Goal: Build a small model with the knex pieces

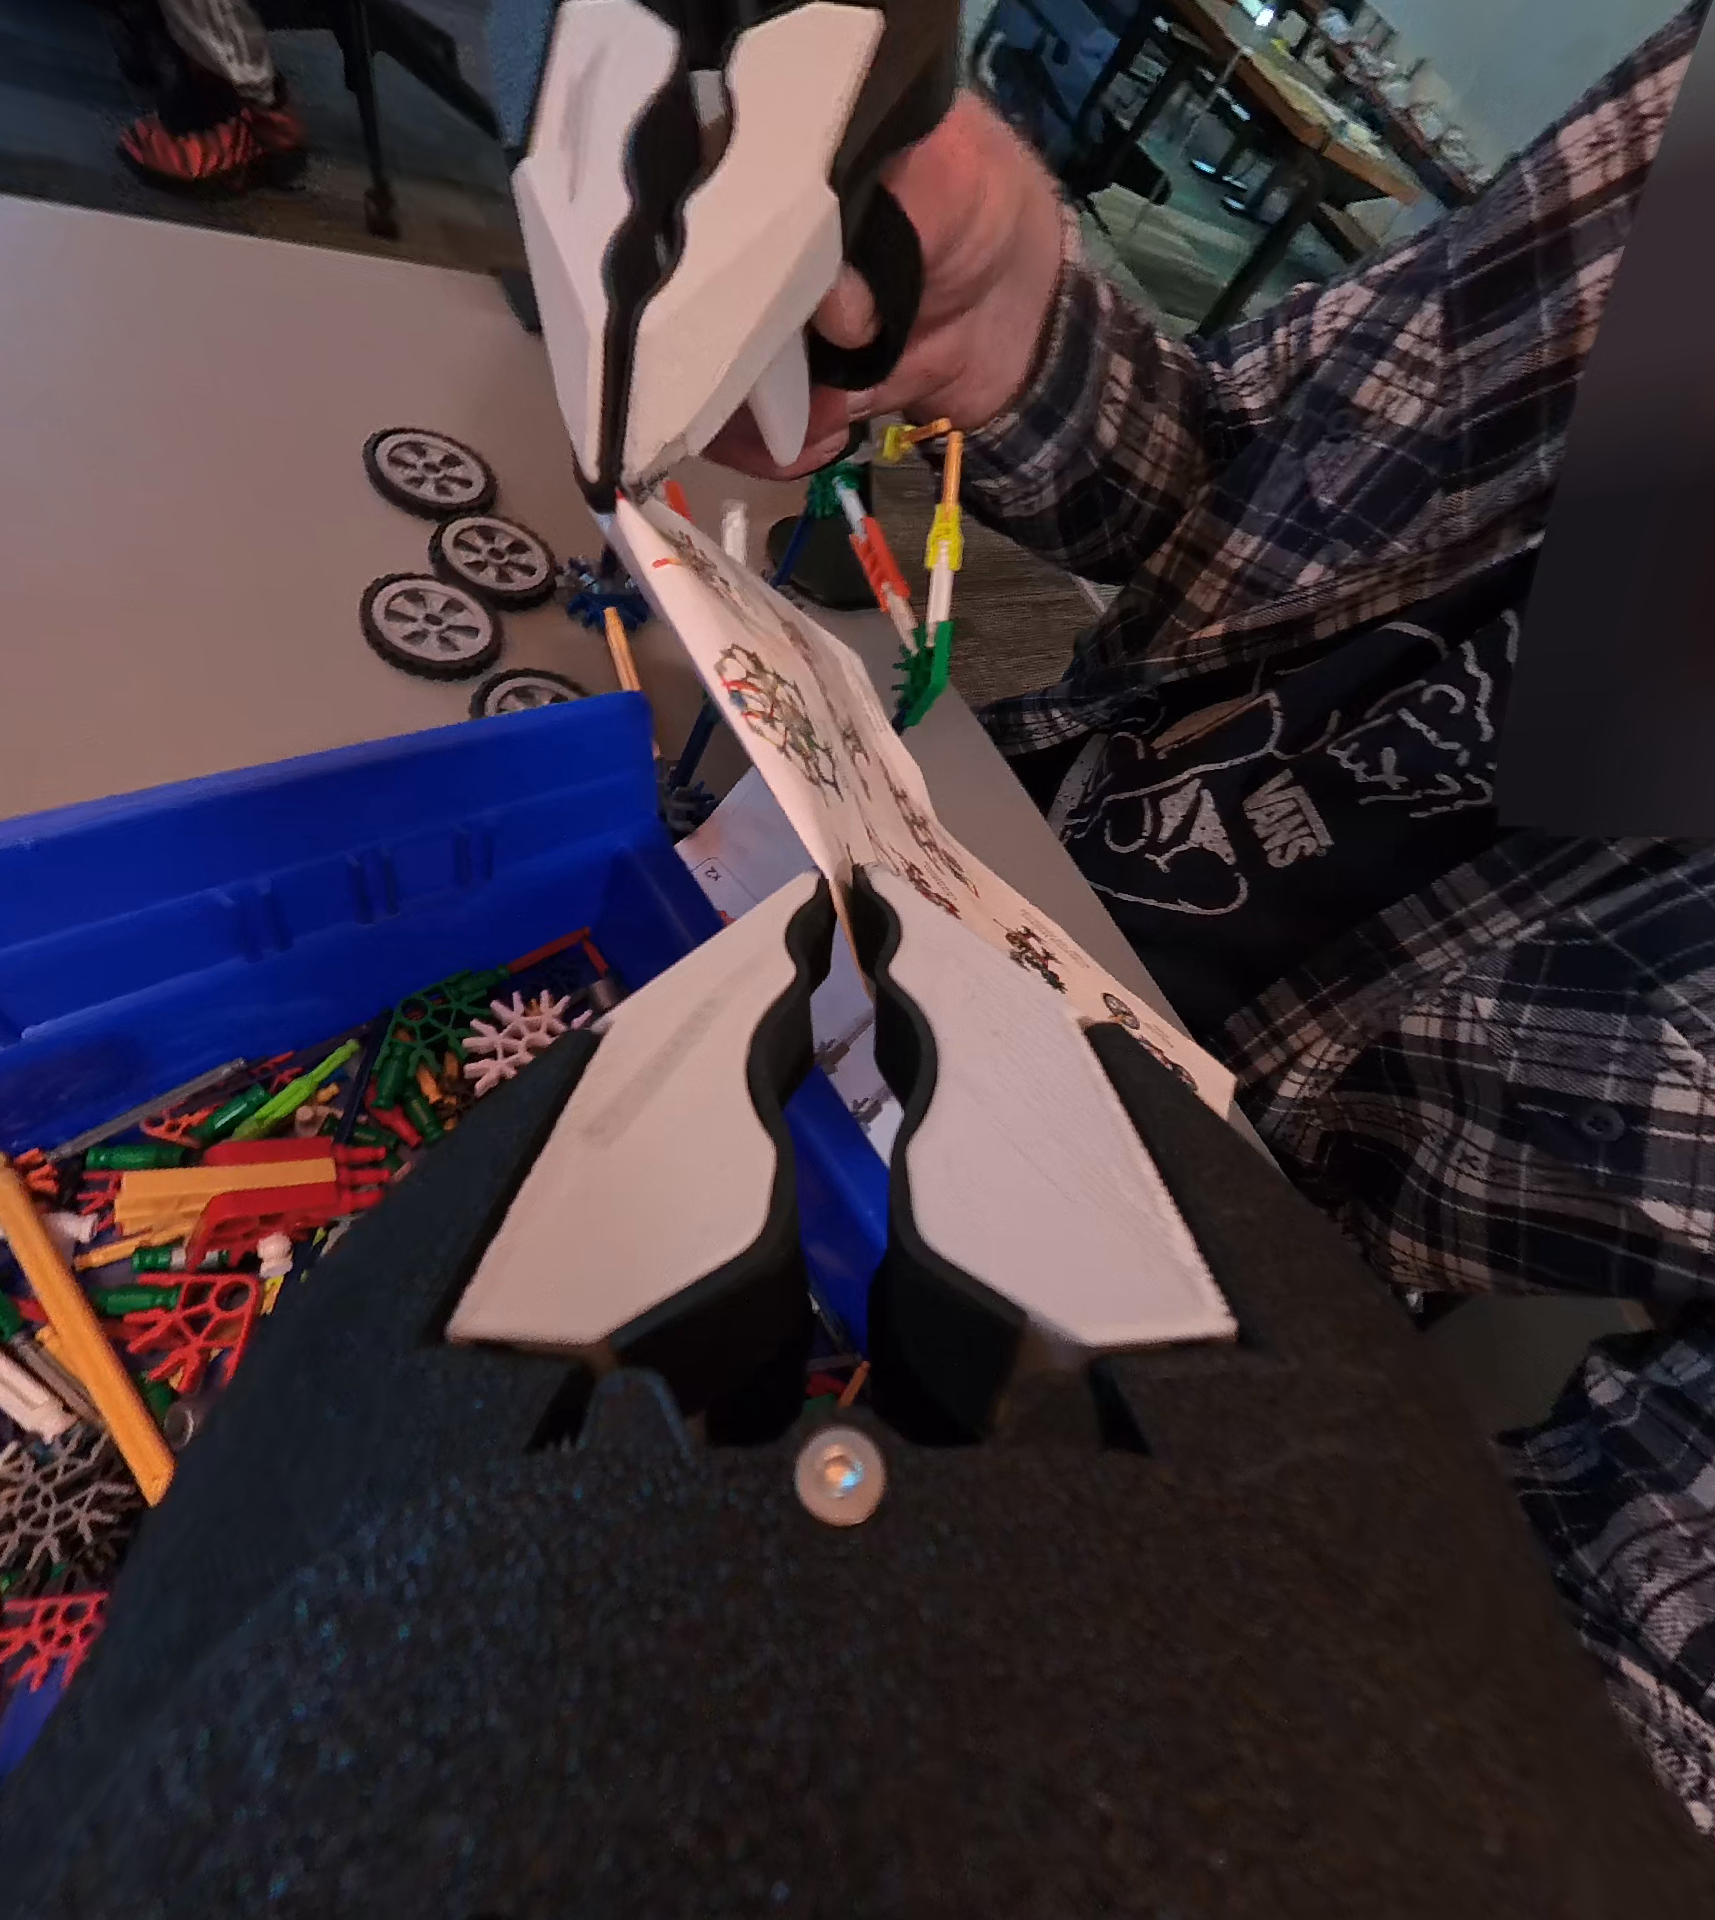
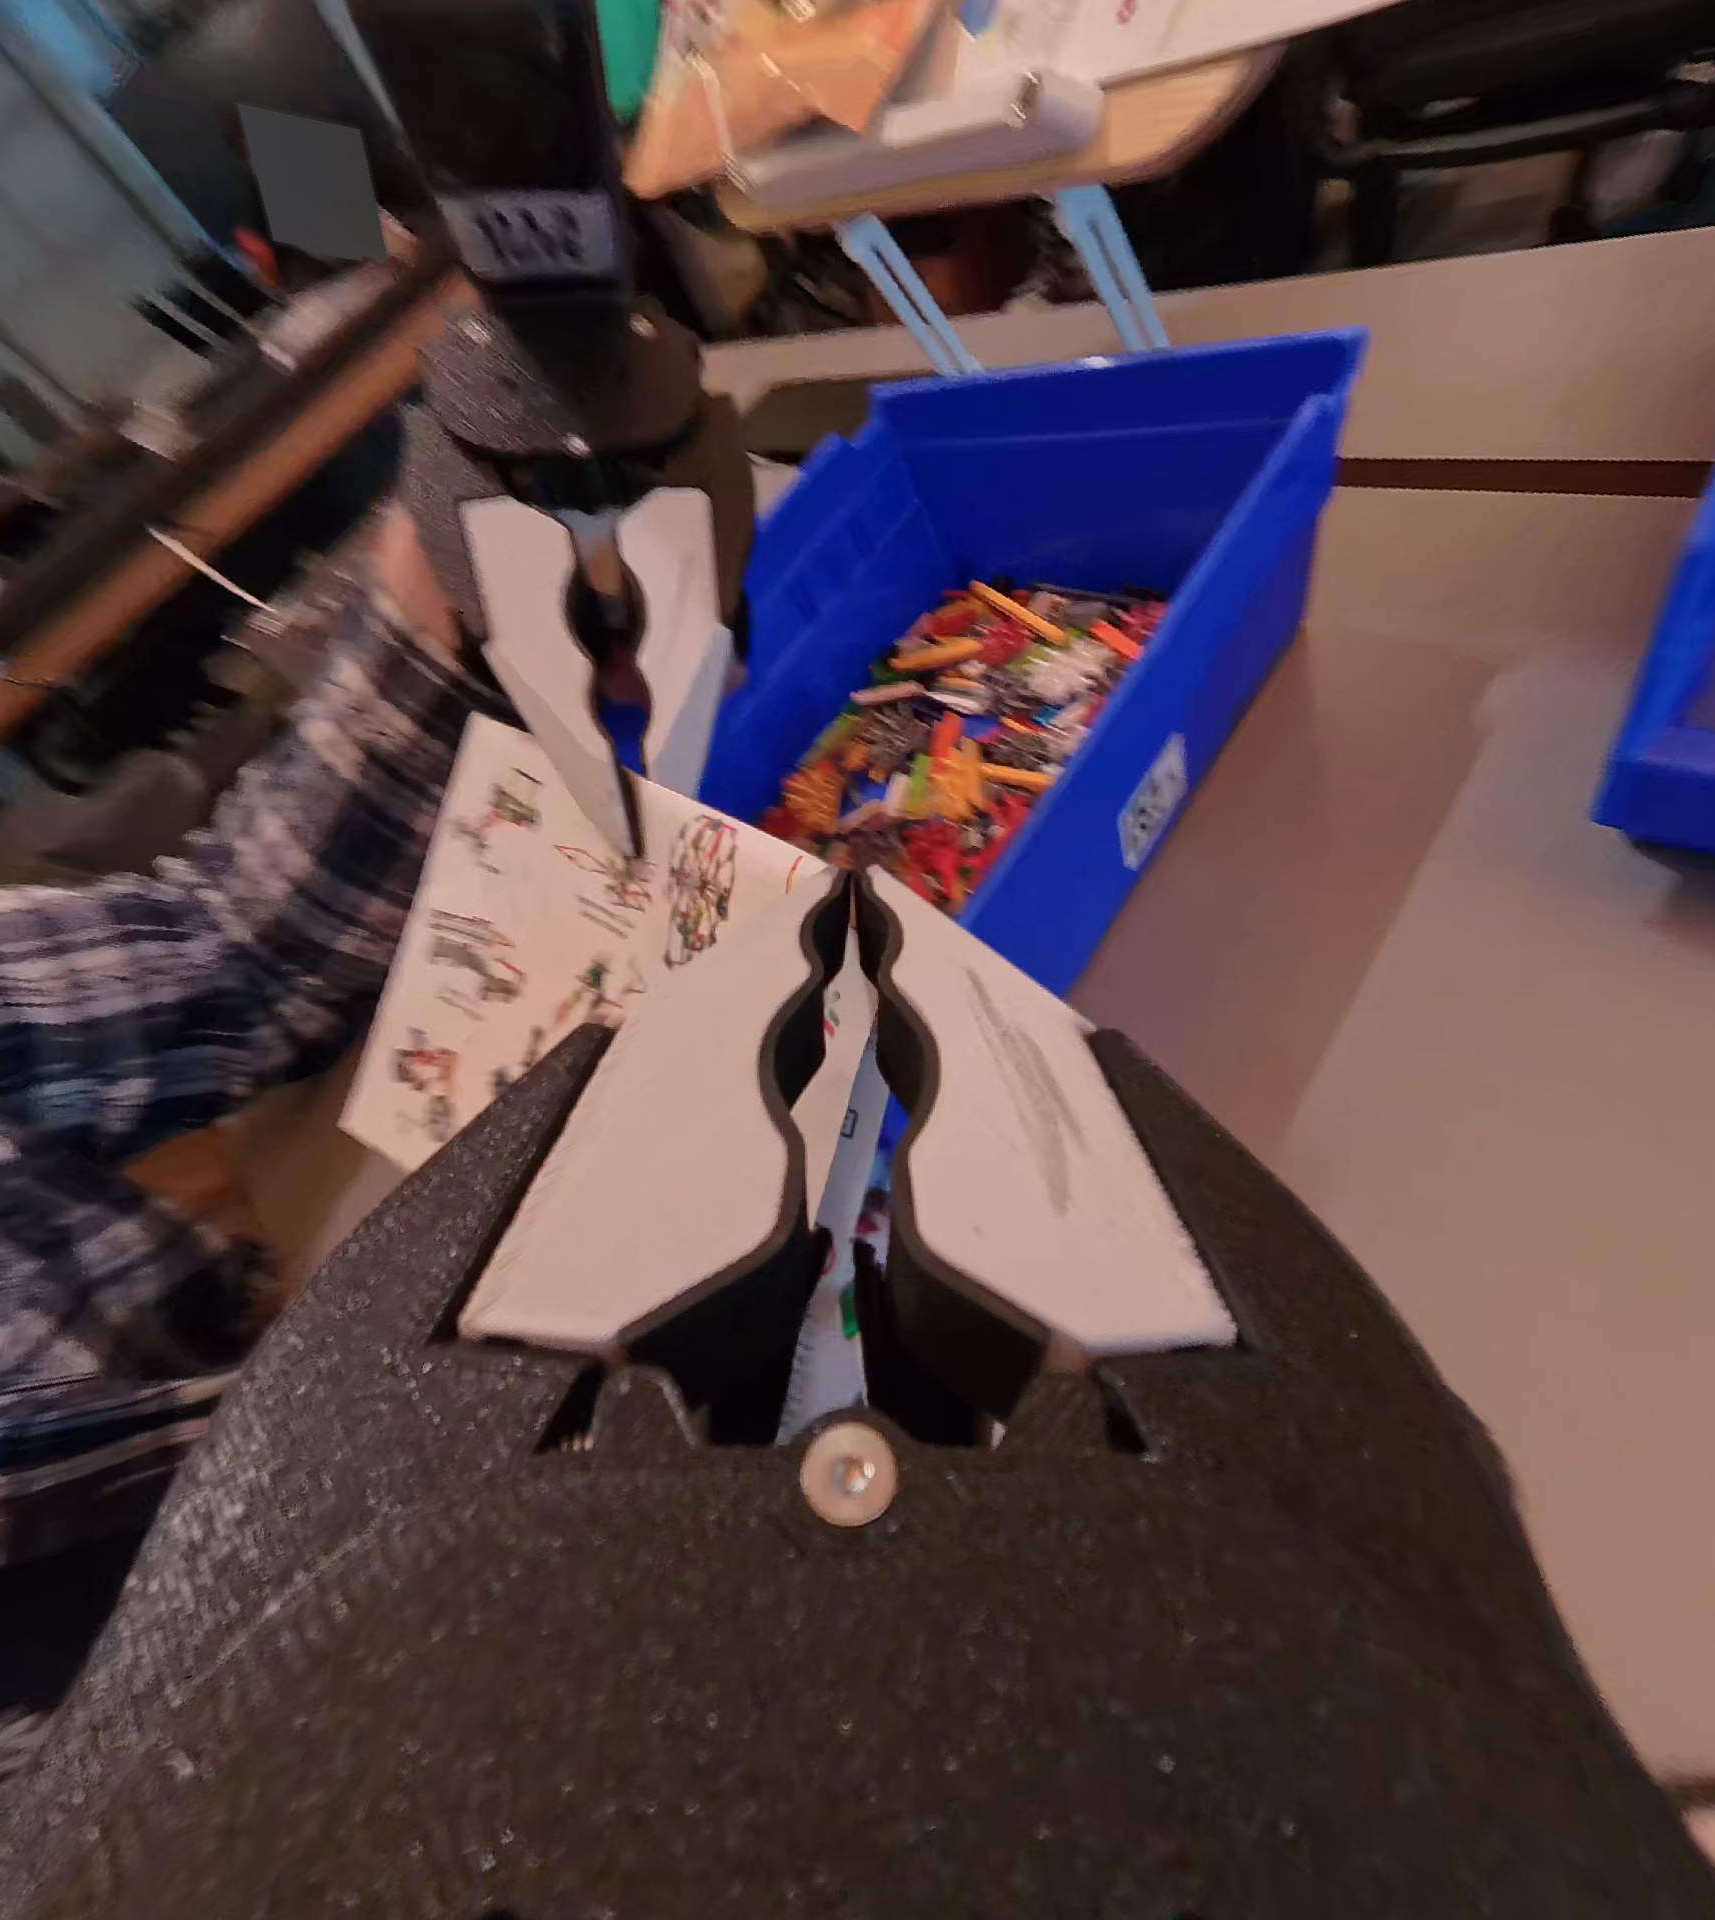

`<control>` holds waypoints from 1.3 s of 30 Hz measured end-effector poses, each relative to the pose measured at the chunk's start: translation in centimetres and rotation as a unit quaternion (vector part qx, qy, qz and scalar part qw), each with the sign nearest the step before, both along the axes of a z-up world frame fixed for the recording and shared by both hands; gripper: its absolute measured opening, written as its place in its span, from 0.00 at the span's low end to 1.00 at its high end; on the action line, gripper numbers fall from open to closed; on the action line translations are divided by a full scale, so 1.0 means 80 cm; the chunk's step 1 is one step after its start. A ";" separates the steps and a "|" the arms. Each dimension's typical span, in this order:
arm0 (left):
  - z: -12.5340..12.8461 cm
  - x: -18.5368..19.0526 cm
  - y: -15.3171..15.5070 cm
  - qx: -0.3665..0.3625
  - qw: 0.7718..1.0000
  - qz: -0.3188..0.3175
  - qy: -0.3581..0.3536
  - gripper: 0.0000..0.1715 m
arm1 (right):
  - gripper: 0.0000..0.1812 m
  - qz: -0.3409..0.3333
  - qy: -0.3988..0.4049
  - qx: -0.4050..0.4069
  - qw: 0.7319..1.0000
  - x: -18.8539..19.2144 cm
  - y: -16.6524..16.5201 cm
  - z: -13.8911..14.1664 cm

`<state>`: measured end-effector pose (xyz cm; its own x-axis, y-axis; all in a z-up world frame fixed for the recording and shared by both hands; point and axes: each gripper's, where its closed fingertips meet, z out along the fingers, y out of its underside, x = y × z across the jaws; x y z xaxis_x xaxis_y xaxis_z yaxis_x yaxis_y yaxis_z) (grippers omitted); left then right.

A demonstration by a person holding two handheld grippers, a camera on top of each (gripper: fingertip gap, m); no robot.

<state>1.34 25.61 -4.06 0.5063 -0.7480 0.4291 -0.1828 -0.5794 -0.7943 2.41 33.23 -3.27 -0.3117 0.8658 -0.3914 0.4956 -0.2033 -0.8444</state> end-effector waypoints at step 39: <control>-0.031 -0.006 0.011 -0.045 0.998 0.026 0.045 0.01 | 0.00 -0.026 -0.055 0.106 0.992 -0.015 0.011 -0.030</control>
<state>0.87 26.50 -6.57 0.5832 -0.6800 0.4443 -0.2178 -0.6579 -0.7210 1.21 34.12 -5.66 -0.2294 0.9463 -0.2279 0.5811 -0.0547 -0.8120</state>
